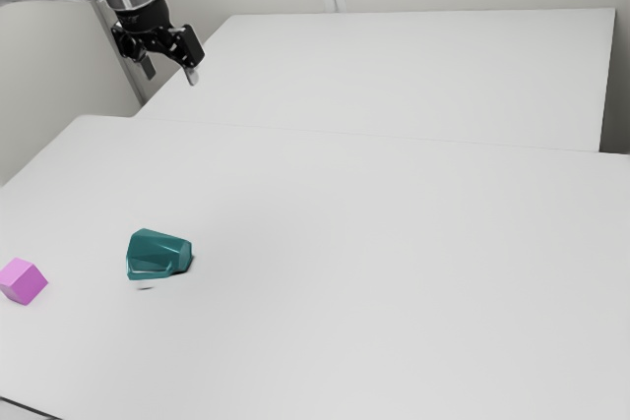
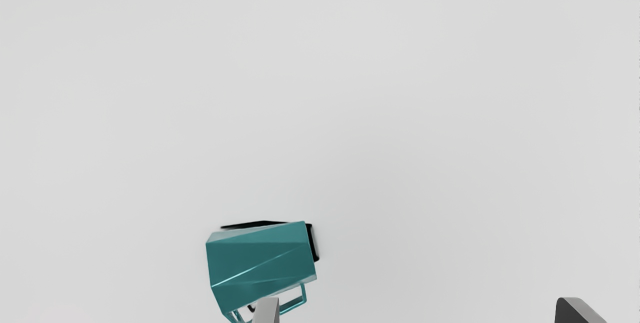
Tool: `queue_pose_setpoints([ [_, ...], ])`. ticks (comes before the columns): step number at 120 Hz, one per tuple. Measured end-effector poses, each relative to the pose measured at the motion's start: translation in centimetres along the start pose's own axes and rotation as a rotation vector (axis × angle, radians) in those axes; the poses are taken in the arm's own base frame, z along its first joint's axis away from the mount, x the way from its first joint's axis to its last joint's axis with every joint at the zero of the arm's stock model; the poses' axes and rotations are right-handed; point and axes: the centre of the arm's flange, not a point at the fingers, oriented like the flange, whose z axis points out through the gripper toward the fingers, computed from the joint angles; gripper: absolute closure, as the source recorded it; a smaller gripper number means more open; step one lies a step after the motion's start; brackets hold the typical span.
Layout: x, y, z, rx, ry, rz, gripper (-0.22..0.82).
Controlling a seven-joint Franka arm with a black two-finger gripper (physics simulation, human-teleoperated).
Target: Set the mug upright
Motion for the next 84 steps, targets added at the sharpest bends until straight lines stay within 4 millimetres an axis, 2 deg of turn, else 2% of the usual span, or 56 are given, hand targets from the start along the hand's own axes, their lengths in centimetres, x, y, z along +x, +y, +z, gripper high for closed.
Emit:
queue_pose_setpoints([
  [11,0.0,-0.4,0.4,-0.018,-0.001,-0.009,0.00],
  [17,-0.2,-1.0,1.5,-0.050,-0.019,-0.029,0.00],
  [21,-0.5,-2.4,3.0,-0.080,-0.043,-0.058,0.00],
  [27,-1.4,-6.7,6.0,-0.144,-0.087,-0.137,0.00],
  [39,-5.7,-18.5,13.1,-0.295,-0.148,-0.354,0.00],
  [42,-6.6,-20.6,14.3,-0.329,-0.148,-0.389,0.00],
  [46,-7.3,-22.3,15.7,-0.371,-0.144,-0.415,0.00],
  [53,-8.0,-23.8,18.7,-0.445,-0.144,-0.433,0.00],
  [63,-10.5,-25.4,22.9,-0.549,-0.145,-0.464,0.00],
  [75,-13.4,-25.6,27.2,-0.659,-0.134,-0.466,0.00],
  [84,-14.7,-26.0,29.0,-0.705,-0.097,-0.445,0.00],
])
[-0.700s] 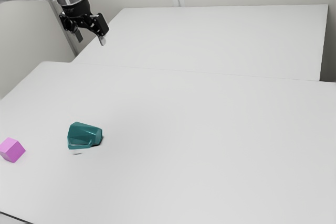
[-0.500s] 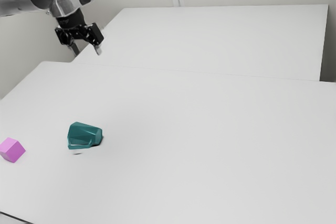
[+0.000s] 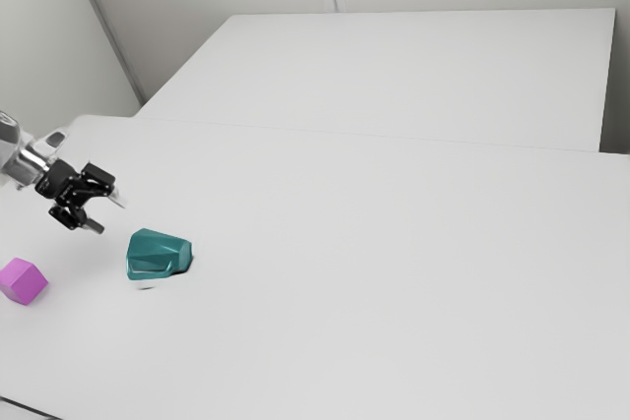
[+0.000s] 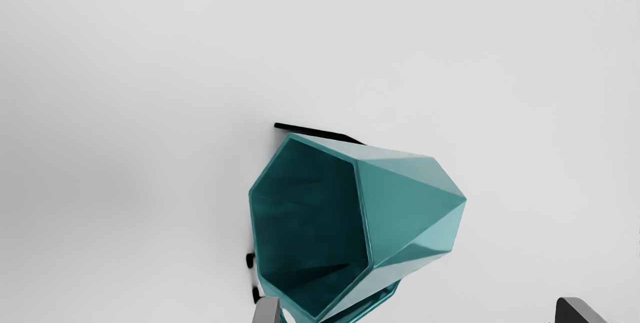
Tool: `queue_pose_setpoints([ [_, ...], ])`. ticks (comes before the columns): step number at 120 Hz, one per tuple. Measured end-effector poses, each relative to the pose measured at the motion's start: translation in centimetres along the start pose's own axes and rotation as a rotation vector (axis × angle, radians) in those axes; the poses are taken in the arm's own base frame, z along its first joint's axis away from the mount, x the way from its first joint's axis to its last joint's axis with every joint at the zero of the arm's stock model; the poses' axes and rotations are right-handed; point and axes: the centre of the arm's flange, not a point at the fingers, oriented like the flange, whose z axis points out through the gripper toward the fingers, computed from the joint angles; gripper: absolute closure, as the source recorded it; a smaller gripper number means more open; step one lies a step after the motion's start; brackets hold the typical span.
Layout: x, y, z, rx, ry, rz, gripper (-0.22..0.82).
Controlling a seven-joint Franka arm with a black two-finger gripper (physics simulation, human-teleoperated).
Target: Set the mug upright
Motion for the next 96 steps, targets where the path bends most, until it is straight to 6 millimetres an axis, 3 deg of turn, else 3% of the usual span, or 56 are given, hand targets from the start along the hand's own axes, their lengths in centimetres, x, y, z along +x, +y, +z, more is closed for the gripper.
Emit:
queue_pose_setpoints([
  [16,-0.1,-2.2,1.0,-0.034,0.022,0.080,0.00],
  [33,0.1,-4.7,3.6,-0.100,0.036,0.125,0.00],
  [55,-1.0,-5.0,5.8,-0.219,0.060,0.183,0.00],
  [96,-1.7,-4.2,7.2,-0.289,0.056,0.254,0.00],
])
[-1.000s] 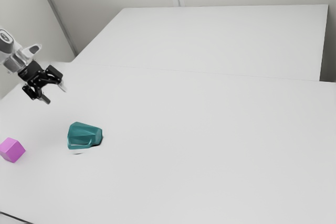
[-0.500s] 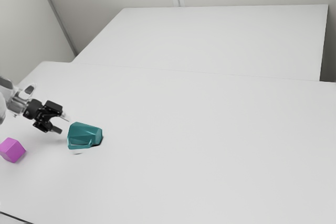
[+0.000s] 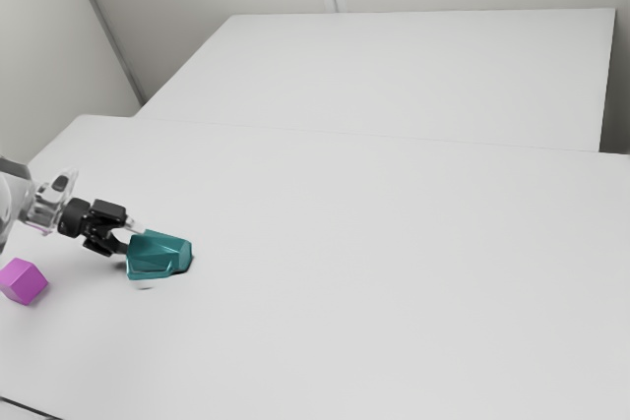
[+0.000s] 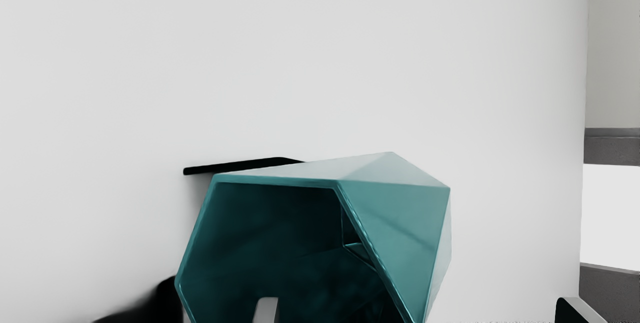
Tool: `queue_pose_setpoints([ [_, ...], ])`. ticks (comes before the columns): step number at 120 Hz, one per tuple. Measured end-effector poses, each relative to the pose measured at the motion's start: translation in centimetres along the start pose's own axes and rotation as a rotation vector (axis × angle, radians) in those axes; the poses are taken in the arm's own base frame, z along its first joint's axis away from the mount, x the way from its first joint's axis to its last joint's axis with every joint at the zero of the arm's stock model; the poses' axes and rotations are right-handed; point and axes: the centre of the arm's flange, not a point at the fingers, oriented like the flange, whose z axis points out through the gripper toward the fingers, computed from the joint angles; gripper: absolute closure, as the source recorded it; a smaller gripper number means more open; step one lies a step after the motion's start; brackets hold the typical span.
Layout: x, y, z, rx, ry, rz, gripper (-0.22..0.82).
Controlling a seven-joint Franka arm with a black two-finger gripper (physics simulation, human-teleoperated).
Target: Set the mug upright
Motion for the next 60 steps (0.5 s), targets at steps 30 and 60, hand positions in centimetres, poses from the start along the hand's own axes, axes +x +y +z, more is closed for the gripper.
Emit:
queue_pose_setpoints([
  [30,0.5,0.7,1.3,-0.019,-0.011,-0.006,0.03],
  [60,0.4,0.8,1.6,-0.022,-0.006,-0.041,0.54],
])
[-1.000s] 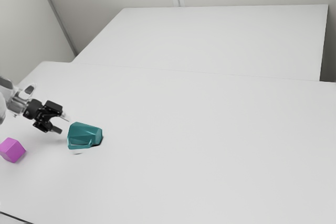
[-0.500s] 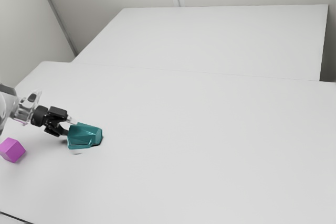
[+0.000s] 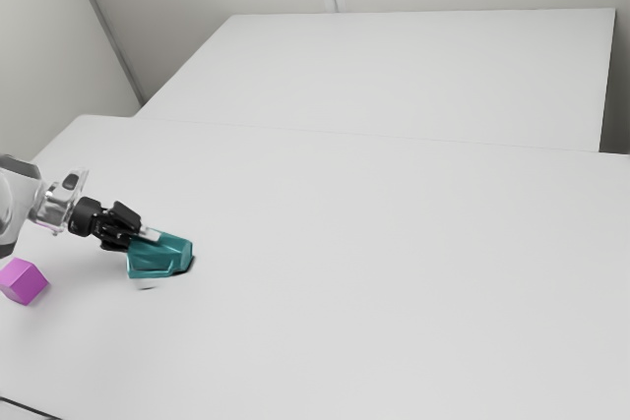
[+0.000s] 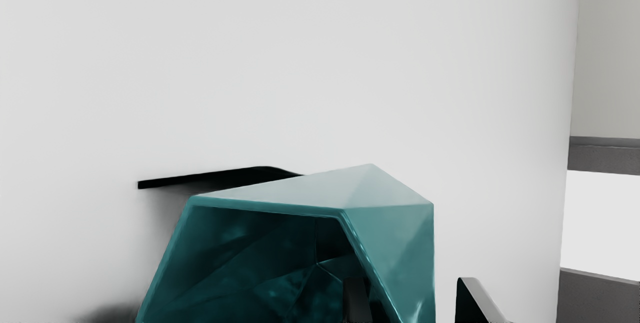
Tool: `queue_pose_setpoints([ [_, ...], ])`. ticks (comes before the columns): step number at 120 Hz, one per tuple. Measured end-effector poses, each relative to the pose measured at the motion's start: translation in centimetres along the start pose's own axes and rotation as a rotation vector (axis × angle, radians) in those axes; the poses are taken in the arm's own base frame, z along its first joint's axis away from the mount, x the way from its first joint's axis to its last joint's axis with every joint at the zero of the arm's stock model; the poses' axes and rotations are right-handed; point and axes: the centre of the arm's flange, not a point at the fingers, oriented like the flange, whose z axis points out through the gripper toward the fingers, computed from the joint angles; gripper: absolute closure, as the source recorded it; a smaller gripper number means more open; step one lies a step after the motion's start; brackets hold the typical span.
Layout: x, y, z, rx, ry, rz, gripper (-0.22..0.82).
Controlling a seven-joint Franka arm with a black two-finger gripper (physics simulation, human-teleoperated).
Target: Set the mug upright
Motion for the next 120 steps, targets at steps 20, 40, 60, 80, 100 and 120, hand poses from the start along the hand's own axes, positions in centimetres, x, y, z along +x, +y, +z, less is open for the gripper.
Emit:
queue_pose_setpoints([
  [20,0.1,0.1,0.0,-0.003,0.008,-0.016,0.67],
  [40,1.0,1.7,0.7,-0.019,0.010,-0.002,0.74],
  [60,3.3,6.5,1.3,-0.018,-0.001,0.082,0.76],
  [80,9.4,15.3,3.8,0.189,-0.136,0.316,0.77],
  [100,15.4,23.1,10.6,0.515,-0.311,0.553,0.78],
  [120,21.1,25.1,18.8,0.741,-0.383,0.681,0.78],
])
